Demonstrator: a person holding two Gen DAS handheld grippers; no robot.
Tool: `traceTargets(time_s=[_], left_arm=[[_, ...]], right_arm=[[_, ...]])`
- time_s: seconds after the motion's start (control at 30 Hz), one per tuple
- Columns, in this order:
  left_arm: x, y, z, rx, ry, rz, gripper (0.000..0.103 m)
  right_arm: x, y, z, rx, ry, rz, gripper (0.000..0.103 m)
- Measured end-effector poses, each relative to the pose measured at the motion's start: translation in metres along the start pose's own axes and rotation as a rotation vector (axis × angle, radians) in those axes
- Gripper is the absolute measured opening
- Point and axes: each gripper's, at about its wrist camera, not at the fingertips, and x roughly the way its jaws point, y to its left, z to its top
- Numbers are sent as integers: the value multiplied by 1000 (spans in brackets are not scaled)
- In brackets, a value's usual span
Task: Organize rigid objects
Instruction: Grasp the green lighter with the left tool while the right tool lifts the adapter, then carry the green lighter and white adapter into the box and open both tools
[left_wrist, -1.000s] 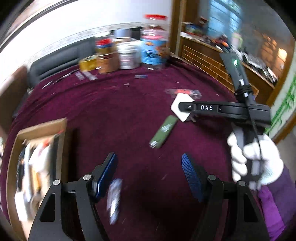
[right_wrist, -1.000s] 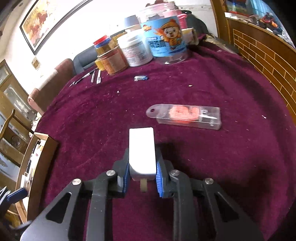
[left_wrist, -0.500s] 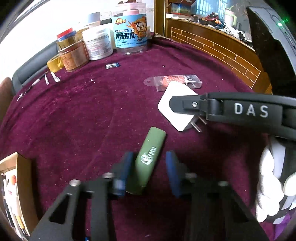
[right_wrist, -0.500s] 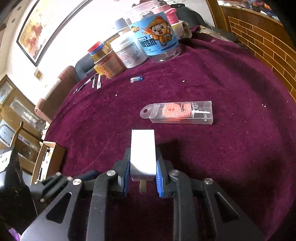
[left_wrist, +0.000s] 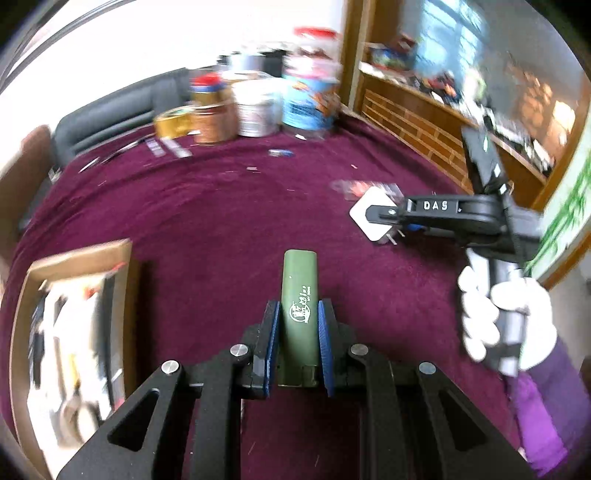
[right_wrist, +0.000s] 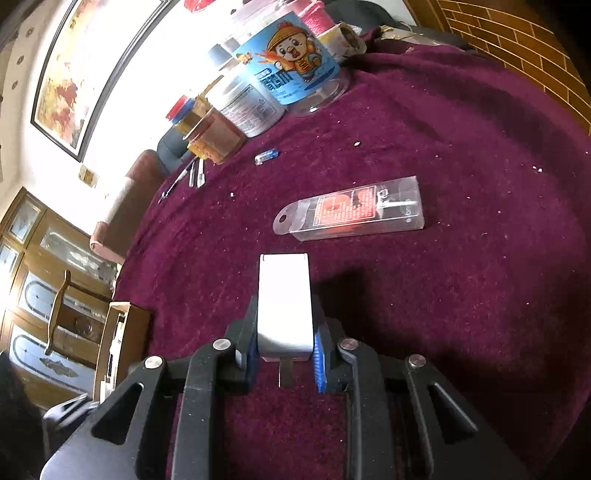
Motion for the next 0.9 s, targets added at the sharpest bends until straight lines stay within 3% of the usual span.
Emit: traceTargets(time_s=[0.2, 0.27, 0.37, 0.6, 0.9], left_arm=[[-80, 71, -59, -153, -65, 78, 17], [-96, 103, -77, -212, -77, 130, 17], [-111, 146, -100, -328, -76, 146, 17], [-99, 197, -127, -431, -56, 152, 17], [-77, 196, -148, -439, 28, 116, 17]], right_arm=[[-4, 0, -2, 4, -33, -29, 19], [-4, 7, -5, -20, -38, -62, 19], [-5, 26, -14, -71, -19, -109, 19], [-14, 108, -63, -153, 106, 54, 20], [15, 243, -148, -391, 291, 227, 20]])
